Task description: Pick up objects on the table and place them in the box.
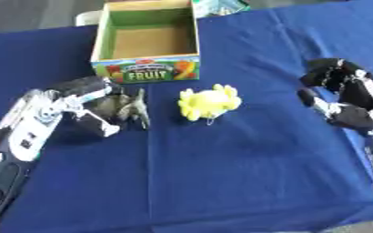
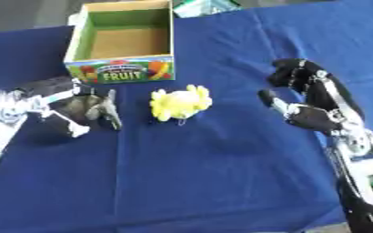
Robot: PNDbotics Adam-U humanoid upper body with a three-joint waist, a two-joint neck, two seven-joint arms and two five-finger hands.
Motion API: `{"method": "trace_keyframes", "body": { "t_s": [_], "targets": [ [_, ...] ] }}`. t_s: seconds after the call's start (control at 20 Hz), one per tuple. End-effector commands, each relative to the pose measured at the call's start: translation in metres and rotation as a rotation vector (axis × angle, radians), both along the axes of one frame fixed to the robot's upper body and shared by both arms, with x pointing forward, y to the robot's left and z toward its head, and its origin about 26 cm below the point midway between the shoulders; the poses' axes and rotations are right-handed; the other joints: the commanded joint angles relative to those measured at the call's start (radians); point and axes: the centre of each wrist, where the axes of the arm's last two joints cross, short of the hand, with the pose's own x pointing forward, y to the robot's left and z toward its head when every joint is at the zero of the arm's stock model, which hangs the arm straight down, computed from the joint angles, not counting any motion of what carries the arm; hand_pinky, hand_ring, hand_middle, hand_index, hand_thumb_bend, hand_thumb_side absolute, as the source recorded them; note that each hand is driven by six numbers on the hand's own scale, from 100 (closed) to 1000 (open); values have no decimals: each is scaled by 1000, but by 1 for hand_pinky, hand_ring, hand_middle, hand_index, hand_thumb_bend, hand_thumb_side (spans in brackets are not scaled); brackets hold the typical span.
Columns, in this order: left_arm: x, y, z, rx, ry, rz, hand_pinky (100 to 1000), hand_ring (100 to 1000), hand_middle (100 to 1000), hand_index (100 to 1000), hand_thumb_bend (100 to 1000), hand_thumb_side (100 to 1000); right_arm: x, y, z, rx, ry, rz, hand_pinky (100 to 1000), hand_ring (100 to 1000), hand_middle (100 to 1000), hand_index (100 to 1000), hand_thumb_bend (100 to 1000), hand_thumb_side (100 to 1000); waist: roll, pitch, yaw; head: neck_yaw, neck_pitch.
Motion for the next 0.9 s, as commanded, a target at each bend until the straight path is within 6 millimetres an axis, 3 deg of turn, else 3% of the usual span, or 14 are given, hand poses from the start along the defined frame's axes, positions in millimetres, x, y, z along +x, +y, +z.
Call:
{"method": "trace_keyframes", "body": {
  "t_s": [0.05,0.35,0.9],
  "targets": [
    [2,5,11,20,-27,8,692,490,430,779,123,149,0,-3,10,-15,-30,4,719,690,576,761,456,238,-4,-14,-1,1,5],
    [1,10,22,30,-53,12,687,477,412,772,100,219,-1,-3,10,-16,-27,2,720,690,576,761,457,239,-2,-18,0,0,5],
    [-3,22,70,72,-118,-51,688,479,417,775,100,201,-2,-5,8,-24,-21,4,719,691,576,762,461,237,5,-26,-6,2,5]
  ]
}}
